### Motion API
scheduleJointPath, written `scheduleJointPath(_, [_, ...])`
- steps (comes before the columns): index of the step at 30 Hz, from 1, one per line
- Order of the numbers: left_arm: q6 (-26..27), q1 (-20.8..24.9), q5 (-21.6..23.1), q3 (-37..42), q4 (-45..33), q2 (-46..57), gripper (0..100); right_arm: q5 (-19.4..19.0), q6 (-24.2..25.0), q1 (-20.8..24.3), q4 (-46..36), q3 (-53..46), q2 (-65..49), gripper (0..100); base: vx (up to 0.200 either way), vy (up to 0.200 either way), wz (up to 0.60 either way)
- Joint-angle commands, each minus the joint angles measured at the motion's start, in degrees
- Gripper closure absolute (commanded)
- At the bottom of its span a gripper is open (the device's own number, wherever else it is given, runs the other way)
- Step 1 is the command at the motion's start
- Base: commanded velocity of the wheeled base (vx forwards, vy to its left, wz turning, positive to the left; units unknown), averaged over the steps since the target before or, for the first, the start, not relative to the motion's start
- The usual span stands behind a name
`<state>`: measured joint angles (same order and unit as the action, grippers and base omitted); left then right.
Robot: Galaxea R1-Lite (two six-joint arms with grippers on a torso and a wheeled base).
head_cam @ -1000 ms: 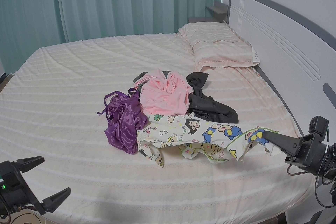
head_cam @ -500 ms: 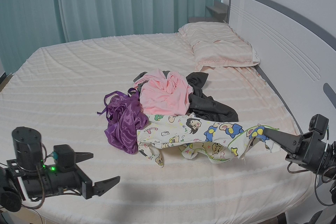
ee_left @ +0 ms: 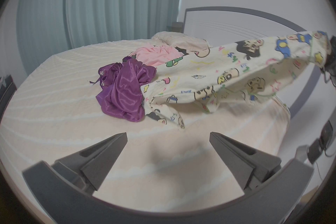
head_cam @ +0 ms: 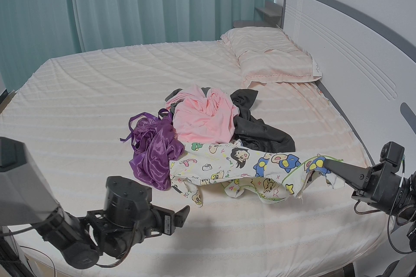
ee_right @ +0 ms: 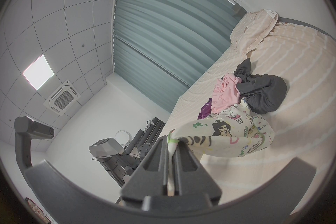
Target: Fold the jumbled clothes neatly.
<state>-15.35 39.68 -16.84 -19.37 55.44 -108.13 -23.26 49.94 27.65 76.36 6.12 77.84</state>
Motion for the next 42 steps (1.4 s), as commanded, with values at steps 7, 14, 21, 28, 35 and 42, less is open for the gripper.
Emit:
scheduleJointPath(7, [-6.71,2.16,-5.75,-10.69,0.98,-15.44,0,0.06,0.06,-0.14,0.02,0.38,0.83,100,0.000,0.000,0.00])
scheduleJointPath(14, [-9.53,2.07,-9.18,-16.14,0.98,-20.98,0,0.06,0.06,-0.14,0.02,0.47,0.83,100,0.000,0.000,0.00])
scheduleJointPath(21, [-12.43,1.45,-12.61,-23.26,1.07,-27.22,0,0.06,0.06,-0.23,0.10,0.38,0.74,100,0.000,0.000,0.00])
scheduleJointPath(28, [-13.83,0.84,-13.75,-26.68,1.60,-29.68,0,-0.03,0.06,-0.23,0.02,0.38,0.83,100,0.000,0.000,0.00])
scheduleJointPath(35, [-13.92,0.05,-13.75,-26.68,4.41,-30.56,100,-0.03,0.06,-0.23,0.10,0.30,1.00,100,0.000,0.000,0.00])
scheduleJointPath(42, [-18.40,-0.48,-13.40,-22.82,4.59,-25.90,100,-0.03,0.06,-0.23,0.02,0.21,0.91,100,0.000,0.000,0.00])
